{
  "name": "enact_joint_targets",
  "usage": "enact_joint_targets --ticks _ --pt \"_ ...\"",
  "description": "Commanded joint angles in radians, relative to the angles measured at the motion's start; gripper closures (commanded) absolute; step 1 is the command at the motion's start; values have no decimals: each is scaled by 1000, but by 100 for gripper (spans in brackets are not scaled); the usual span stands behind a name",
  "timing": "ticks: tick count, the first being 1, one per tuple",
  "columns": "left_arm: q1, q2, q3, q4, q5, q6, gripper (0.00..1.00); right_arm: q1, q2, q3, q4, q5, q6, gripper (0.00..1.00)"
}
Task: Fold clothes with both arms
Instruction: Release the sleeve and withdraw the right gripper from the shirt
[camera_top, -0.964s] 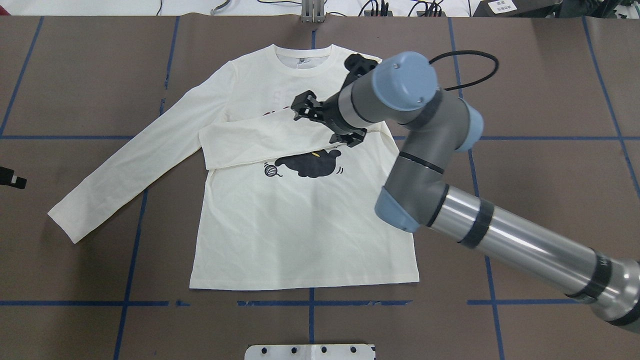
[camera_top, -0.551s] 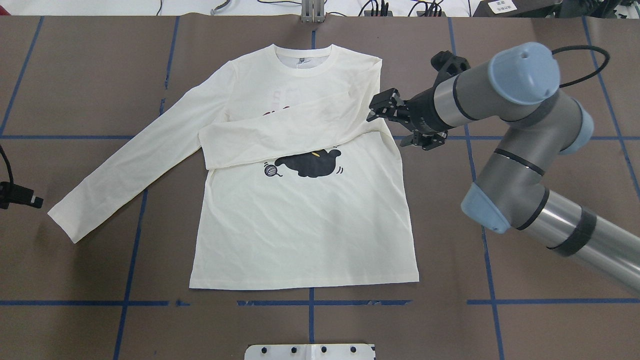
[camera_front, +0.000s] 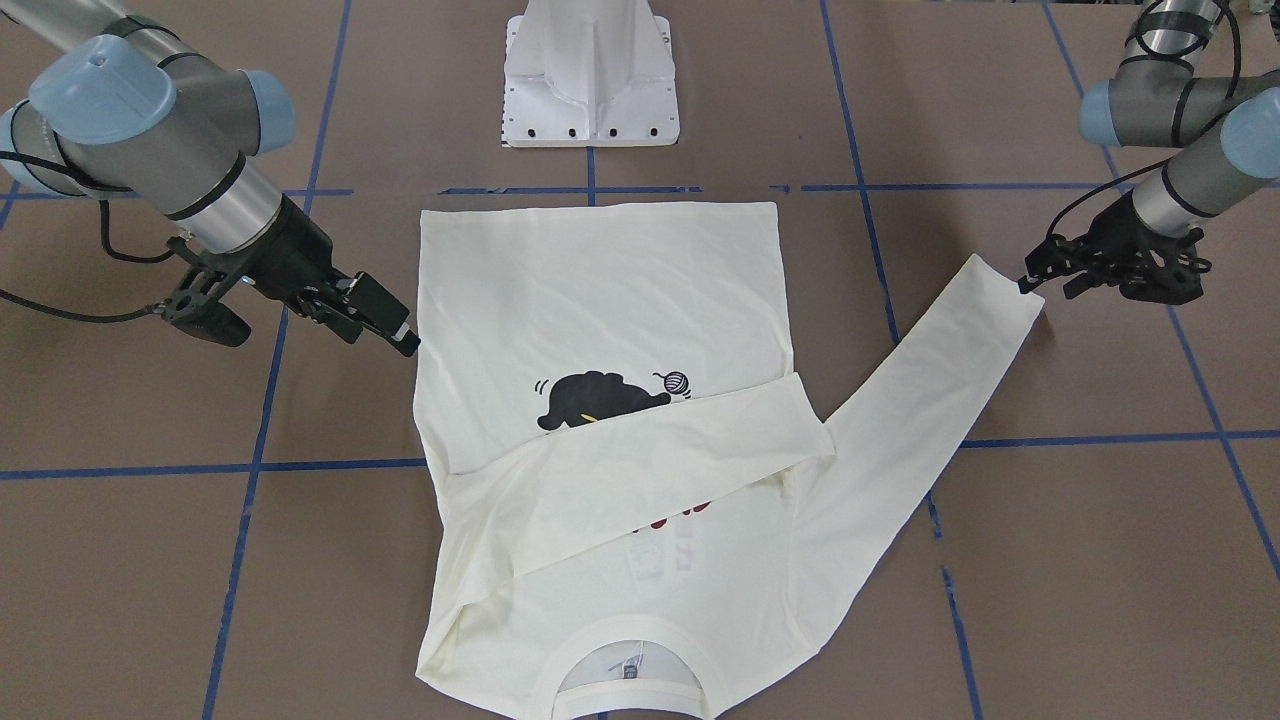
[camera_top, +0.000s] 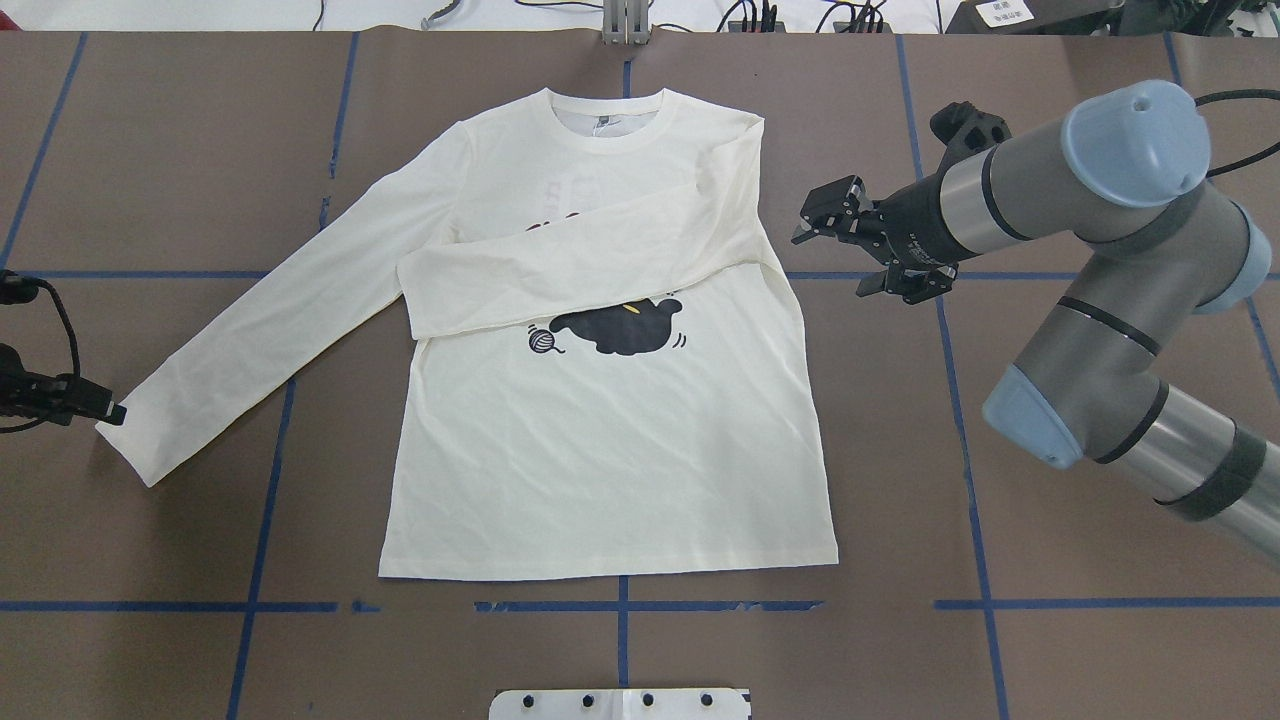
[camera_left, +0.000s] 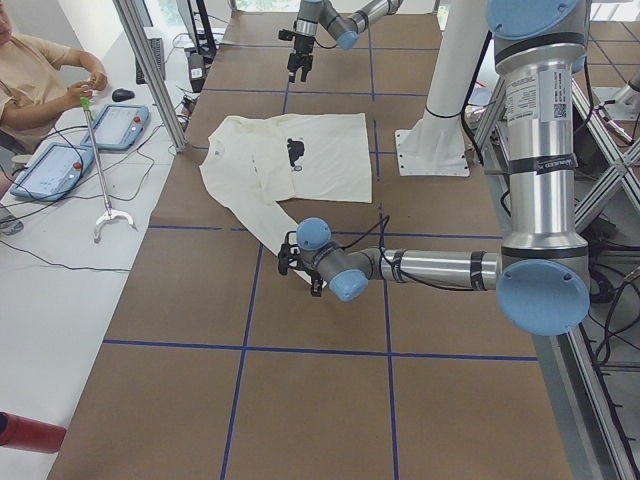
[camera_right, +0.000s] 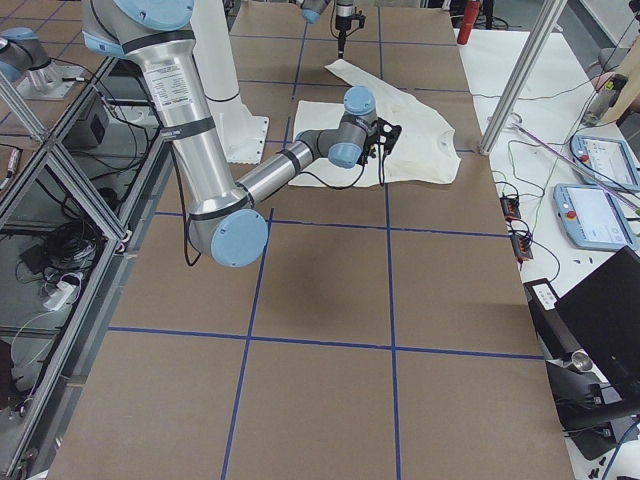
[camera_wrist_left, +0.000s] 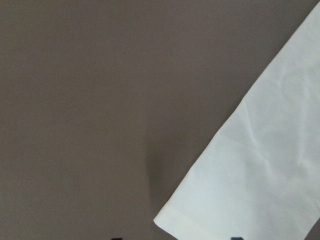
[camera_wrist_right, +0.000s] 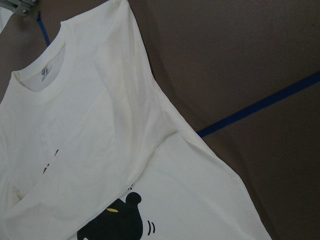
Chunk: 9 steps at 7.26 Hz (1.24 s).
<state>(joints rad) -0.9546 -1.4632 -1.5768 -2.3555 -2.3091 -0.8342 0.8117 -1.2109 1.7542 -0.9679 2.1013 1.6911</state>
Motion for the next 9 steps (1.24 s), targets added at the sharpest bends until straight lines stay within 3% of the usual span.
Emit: enact_joint_targets --ticks 1,4,5,6,7,9 --pt "13 -17 21 2 10 0 33 1 -1 7 0 0 1 1" --pt "20 -16 38 2 11 3 33 1 -4 27 -2 2 1 1" --pt "20 -16 38 2 11 1 54 3 -12 37 -2 3 1 1" --pt "22 -16 38 2 10 0 87 1 -25 44 0 6 1 1" --pt "22 -16 38 2 10 3 100 3 -27 44 -2 8 1 1" --pt "20 -11 -1 4 -7 0 100 6 -27 44 -2 8 1 1"
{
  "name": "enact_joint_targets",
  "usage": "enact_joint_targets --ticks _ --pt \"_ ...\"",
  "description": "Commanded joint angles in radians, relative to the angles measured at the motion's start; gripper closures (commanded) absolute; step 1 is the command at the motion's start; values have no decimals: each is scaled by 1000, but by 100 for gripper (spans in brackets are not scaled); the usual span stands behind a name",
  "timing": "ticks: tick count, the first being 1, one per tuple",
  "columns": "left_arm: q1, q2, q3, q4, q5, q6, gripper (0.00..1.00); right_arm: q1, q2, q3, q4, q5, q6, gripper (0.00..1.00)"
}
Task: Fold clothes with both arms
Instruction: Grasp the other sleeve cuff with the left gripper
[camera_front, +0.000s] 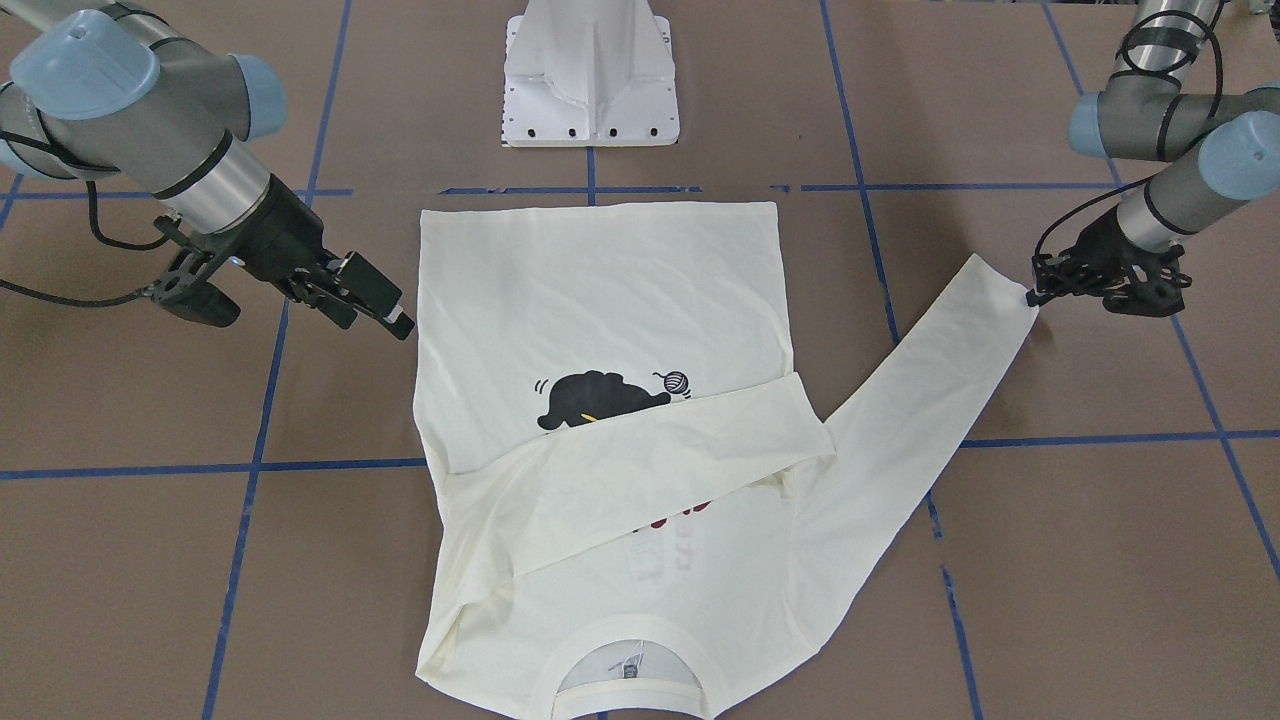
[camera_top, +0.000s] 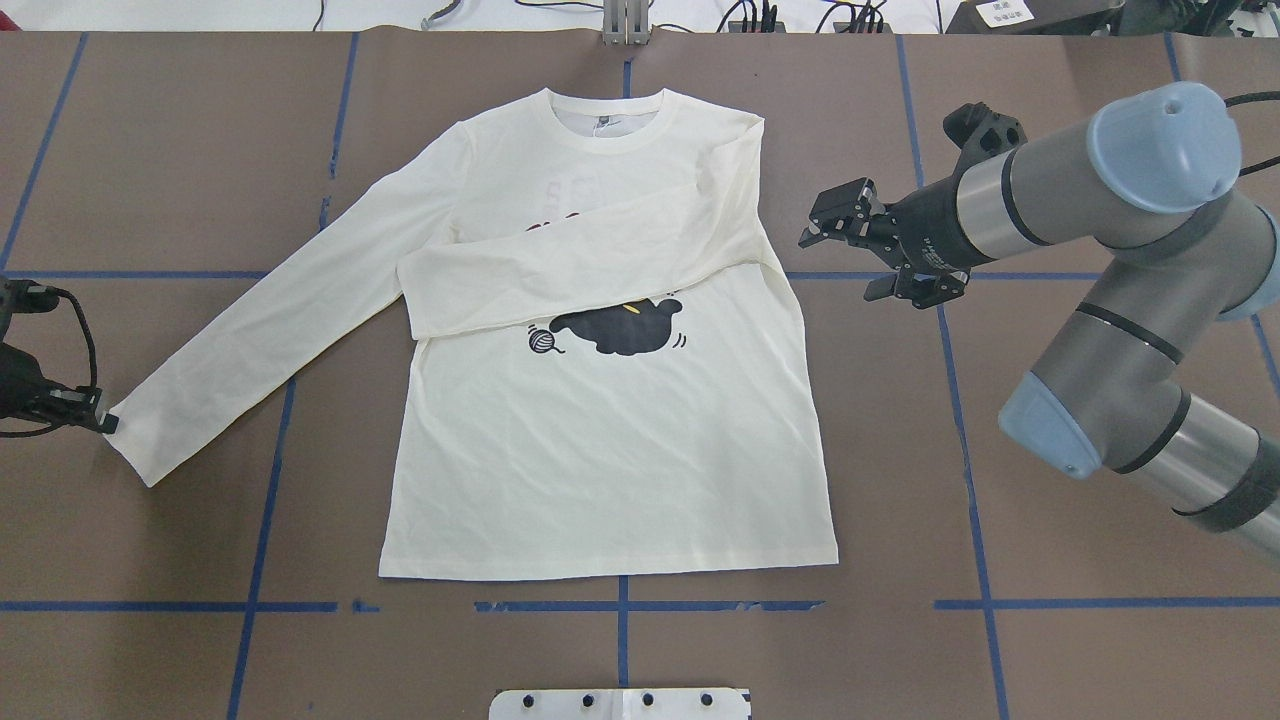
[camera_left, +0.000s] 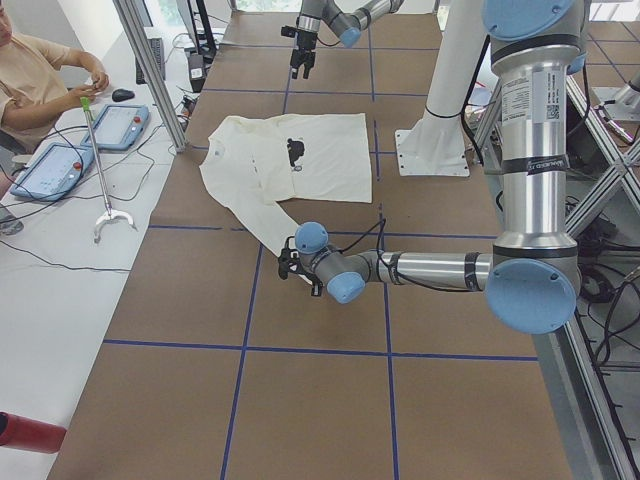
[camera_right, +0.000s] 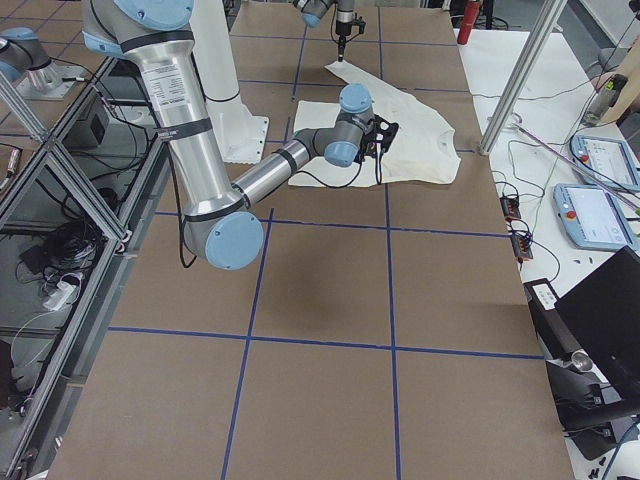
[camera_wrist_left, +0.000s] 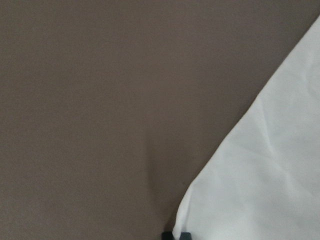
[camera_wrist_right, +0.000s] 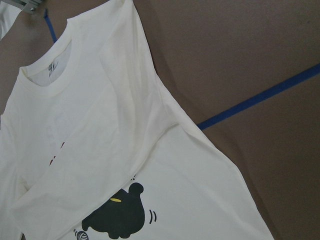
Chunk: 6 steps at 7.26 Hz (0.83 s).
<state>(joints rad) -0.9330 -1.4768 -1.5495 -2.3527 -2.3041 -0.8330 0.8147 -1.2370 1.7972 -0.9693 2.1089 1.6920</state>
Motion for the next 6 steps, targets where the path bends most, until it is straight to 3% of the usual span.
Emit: enact_joint_targets --ticks 1,2,3,5,6 --pt "-3 -6 -109 39 -65 -6 100 14 -2 2 0 5 0 1" --pt "-10 -67 -189 115 -118 -38 100 50 -10 2 1 55 0 1" --pt "-7 -186 -207 134 -118 -207 100 87 -22 7 1 90 -2 1" --pt "-3 -568 -68 202 -106 -517 100 180 -132 45 6 176 -111 1" --pt "5 -683 -7 202 -60 -579 100 223 -177 44 8 212 -196 1"
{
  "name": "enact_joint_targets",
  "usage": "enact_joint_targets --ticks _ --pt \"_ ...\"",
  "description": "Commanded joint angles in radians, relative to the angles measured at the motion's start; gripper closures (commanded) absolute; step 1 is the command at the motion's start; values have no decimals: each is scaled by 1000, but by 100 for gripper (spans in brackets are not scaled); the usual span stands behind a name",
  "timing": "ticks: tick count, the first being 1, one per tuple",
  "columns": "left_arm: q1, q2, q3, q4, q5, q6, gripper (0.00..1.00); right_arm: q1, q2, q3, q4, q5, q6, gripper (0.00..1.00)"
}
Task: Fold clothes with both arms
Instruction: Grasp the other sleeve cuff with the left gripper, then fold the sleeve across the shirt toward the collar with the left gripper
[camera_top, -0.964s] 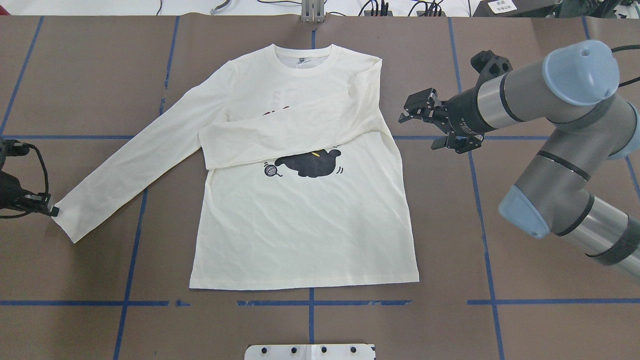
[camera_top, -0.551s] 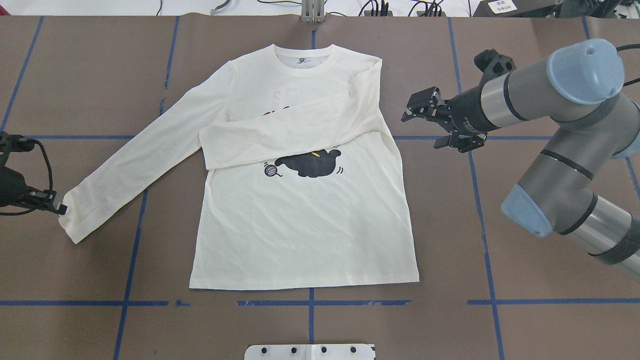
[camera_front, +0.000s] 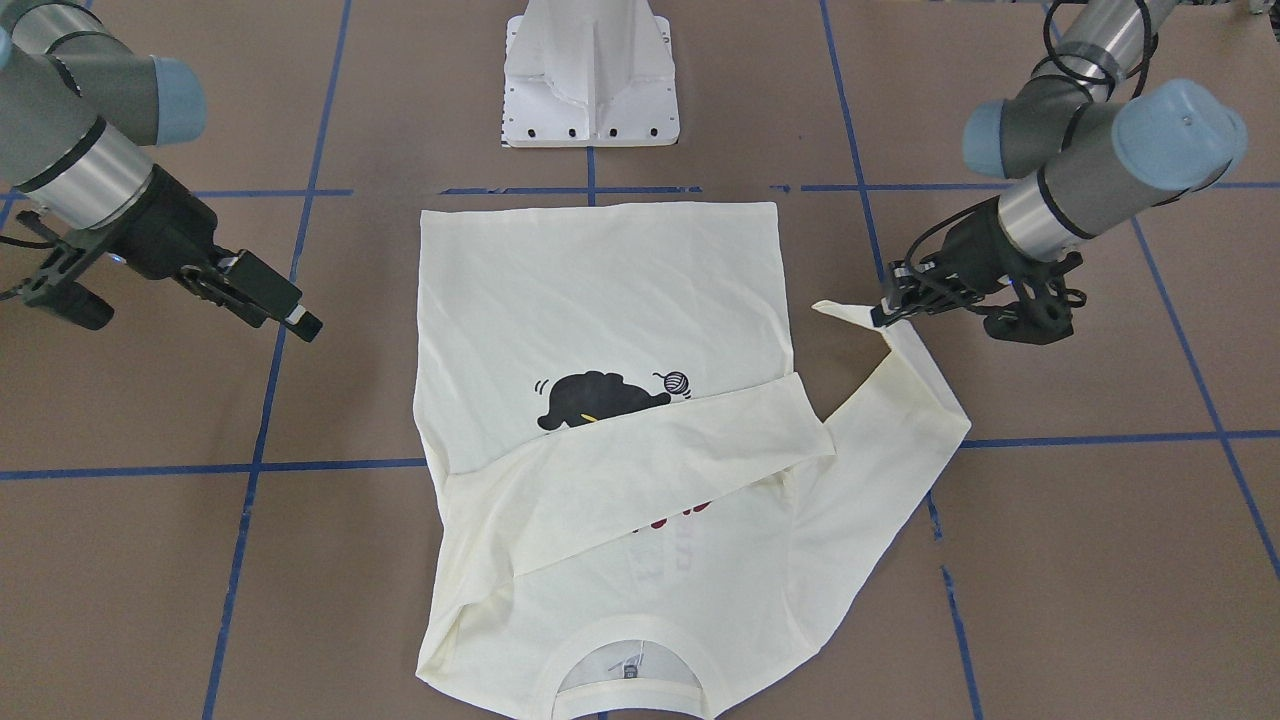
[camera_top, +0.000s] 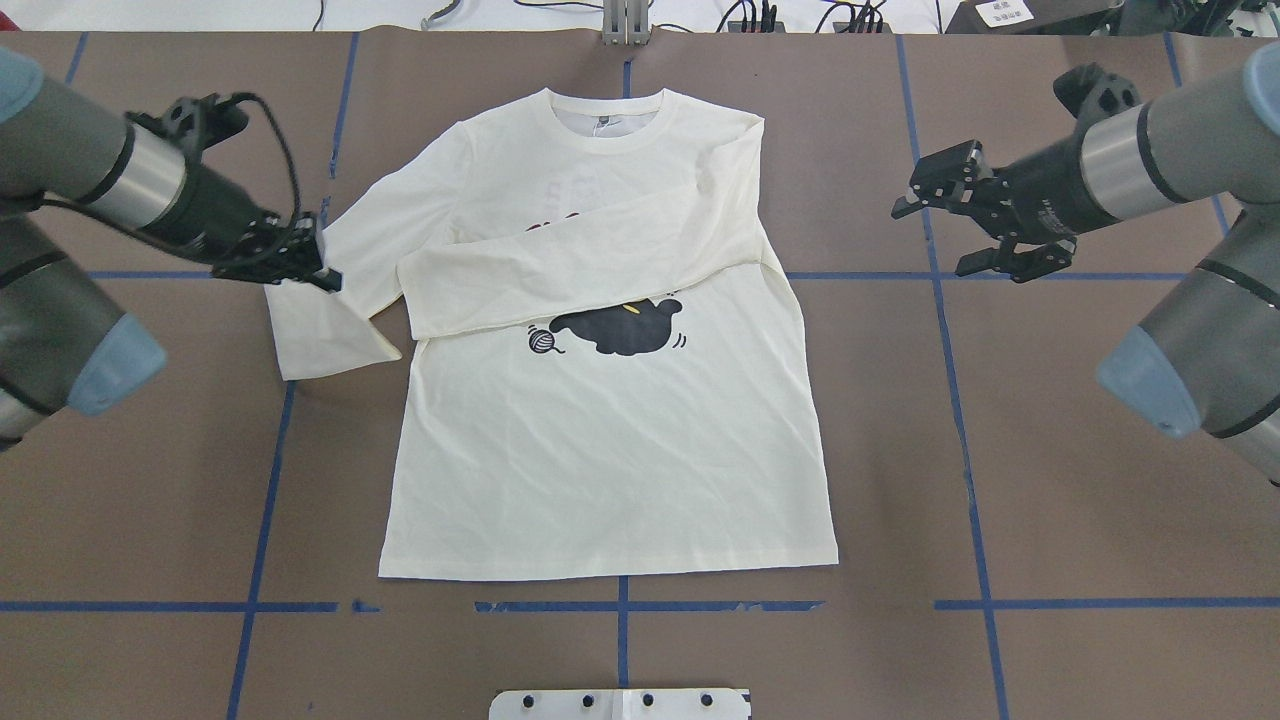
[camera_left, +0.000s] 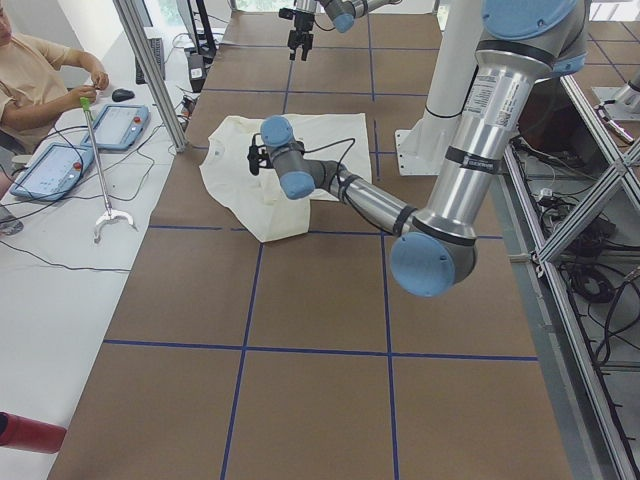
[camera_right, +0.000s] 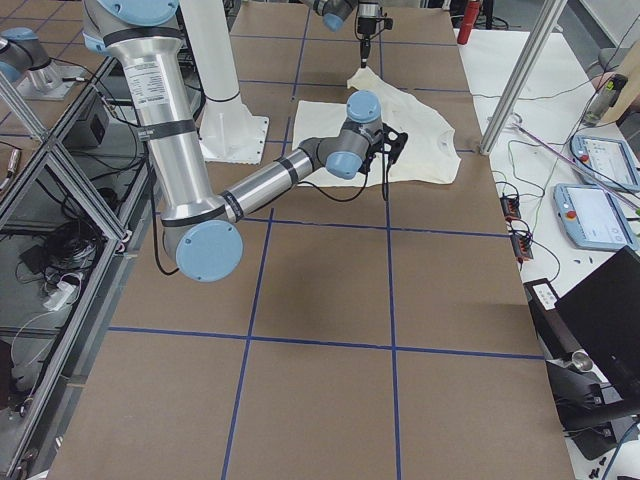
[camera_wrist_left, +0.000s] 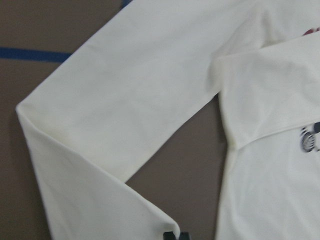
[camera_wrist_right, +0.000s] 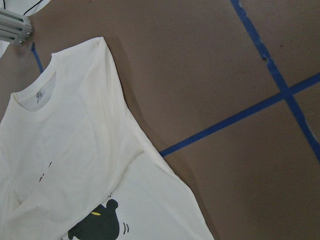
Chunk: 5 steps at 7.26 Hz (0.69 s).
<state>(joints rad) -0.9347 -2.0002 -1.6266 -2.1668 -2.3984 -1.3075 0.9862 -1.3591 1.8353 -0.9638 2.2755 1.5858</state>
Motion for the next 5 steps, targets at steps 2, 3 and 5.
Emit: enact_joint_targets --ticks 2,3,5 --pt "42 -483 323 13 93 -232 100 98 -90 2 -1 79 -167 1" --pt "135 -672 513 6 239 -258 100 124 -100 5 0 87 -170 1" --pt "302 -732 600 -68 465 -259 100 149 -113 6 3 107 -179 1"
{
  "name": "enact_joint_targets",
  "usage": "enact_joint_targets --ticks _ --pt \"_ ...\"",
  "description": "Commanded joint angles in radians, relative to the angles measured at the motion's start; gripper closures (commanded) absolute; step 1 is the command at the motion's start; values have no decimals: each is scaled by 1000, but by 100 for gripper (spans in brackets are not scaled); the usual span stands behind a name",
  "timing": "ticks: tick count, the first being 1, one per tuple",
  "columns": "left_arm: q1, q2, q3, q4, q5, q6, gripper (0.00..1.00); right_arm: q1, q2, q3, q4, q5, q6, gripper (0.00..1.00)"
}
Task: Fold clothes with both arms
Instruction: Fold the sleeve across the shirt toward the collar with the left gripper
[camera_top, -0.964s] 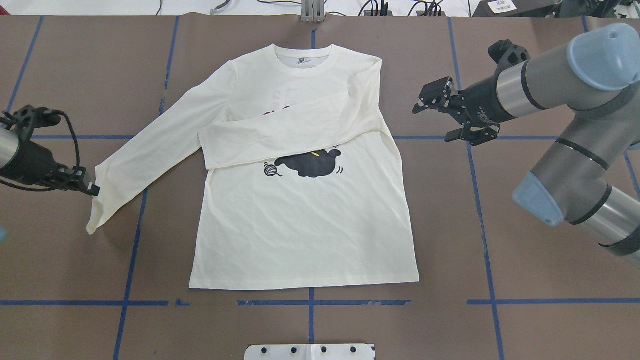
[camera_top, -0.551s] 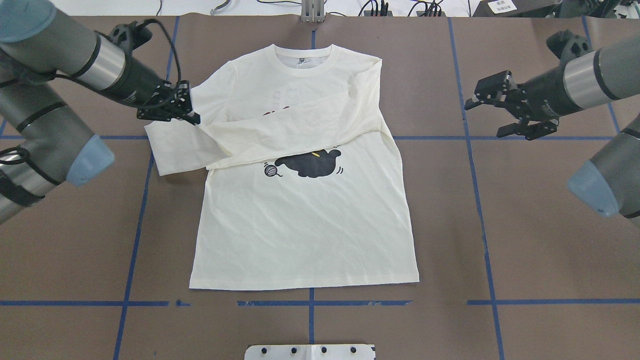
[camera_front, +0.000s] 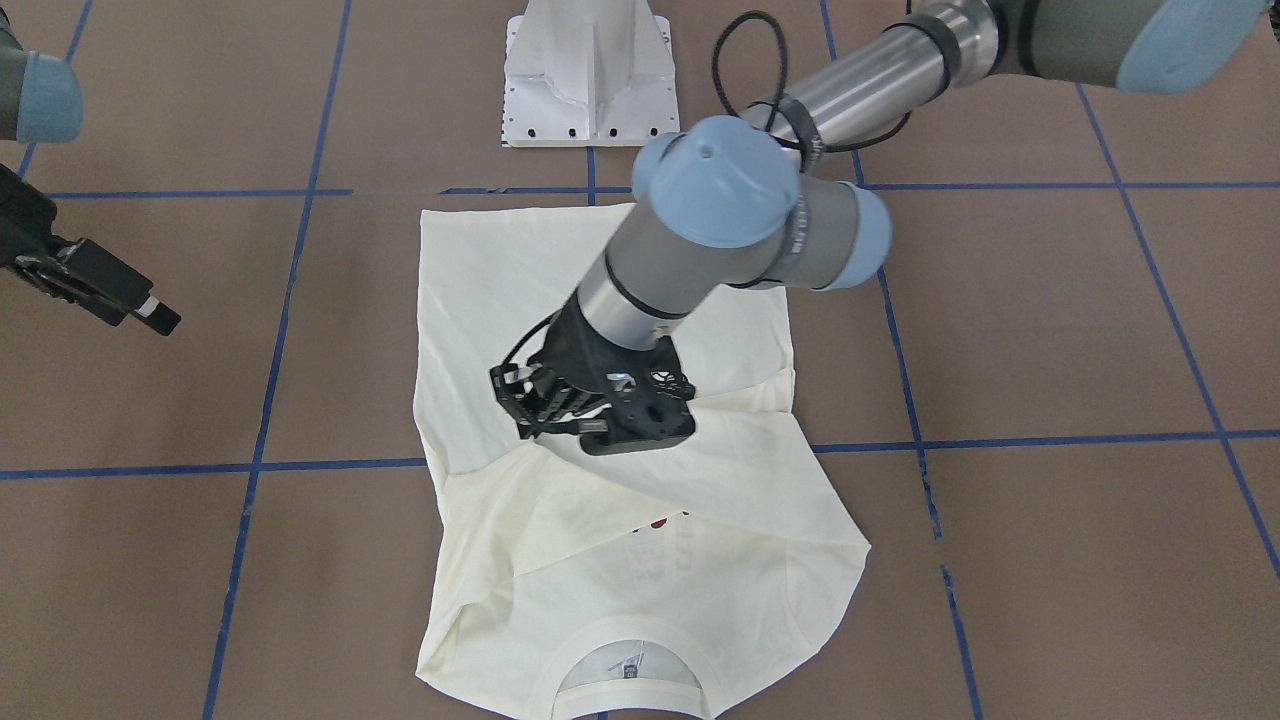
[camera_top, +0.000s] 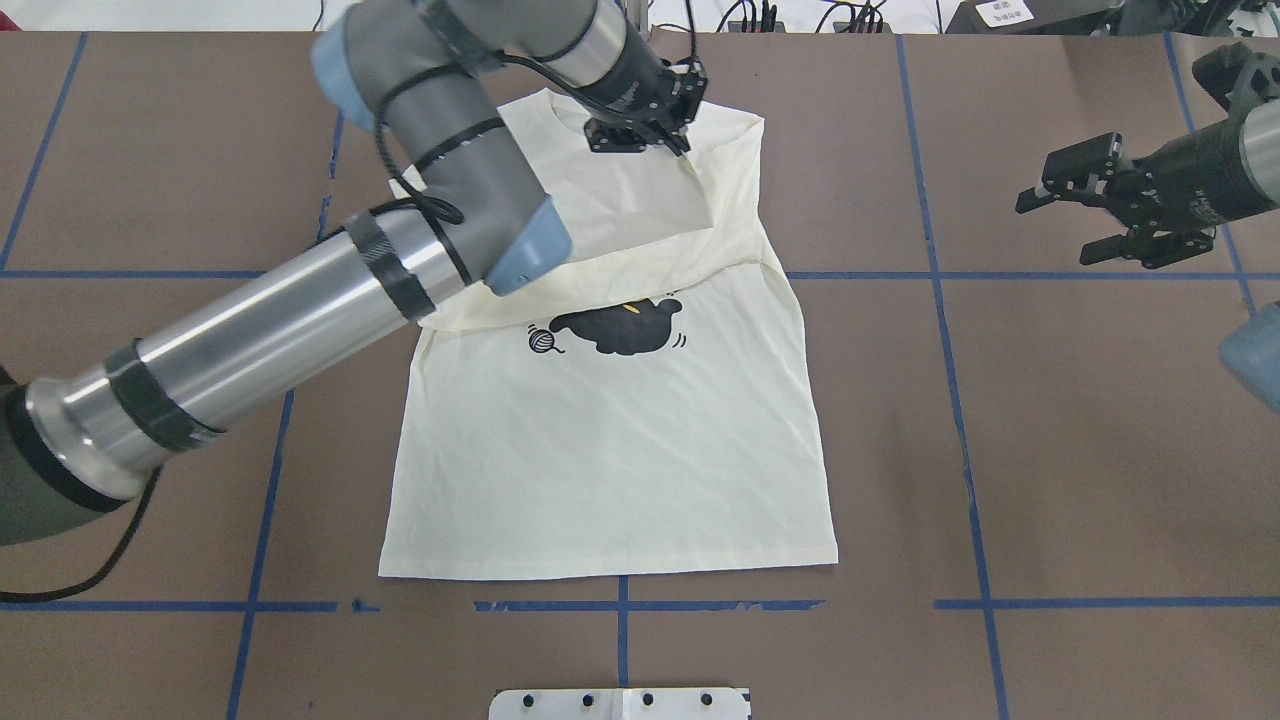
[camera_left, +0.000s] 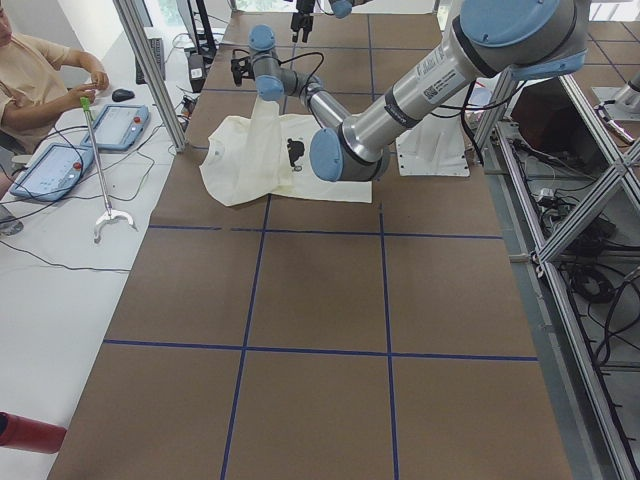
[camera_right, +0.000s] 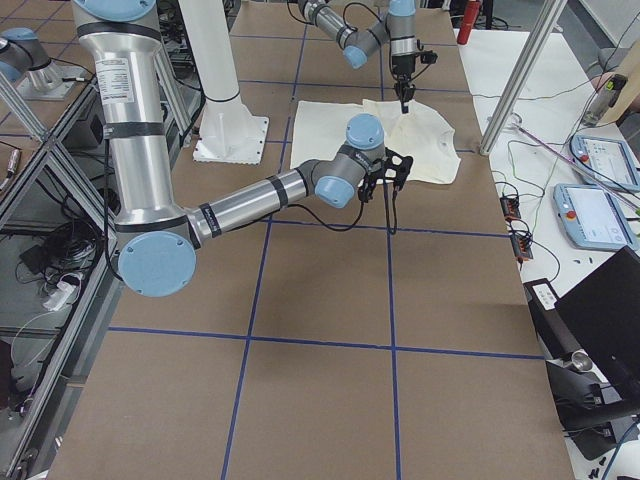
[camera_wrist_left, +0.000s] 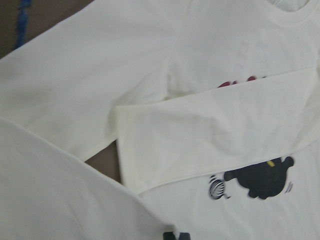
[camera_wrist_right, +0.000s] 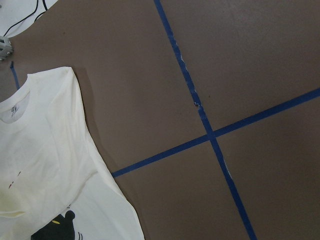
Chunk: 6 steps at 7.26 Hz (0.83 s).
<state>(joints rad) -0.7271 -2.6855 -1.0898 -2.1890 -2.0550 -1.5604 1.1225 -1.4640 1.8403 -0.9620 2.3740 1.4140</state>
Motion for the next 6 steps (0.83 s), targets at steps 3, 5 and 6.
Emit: enact_joint_targets --ticks 3,5,6 --pt "129 -50 178 -158 202 -6 100 11 -12 -3 -1 7 -14 0" --pt "129 -60 151 -157 208 -13 17 11 -7 -3 -3 7 -12 0" --pt "127 -16 45 -144 197 -51 16 8 -3 0 -3 -4 0 0"
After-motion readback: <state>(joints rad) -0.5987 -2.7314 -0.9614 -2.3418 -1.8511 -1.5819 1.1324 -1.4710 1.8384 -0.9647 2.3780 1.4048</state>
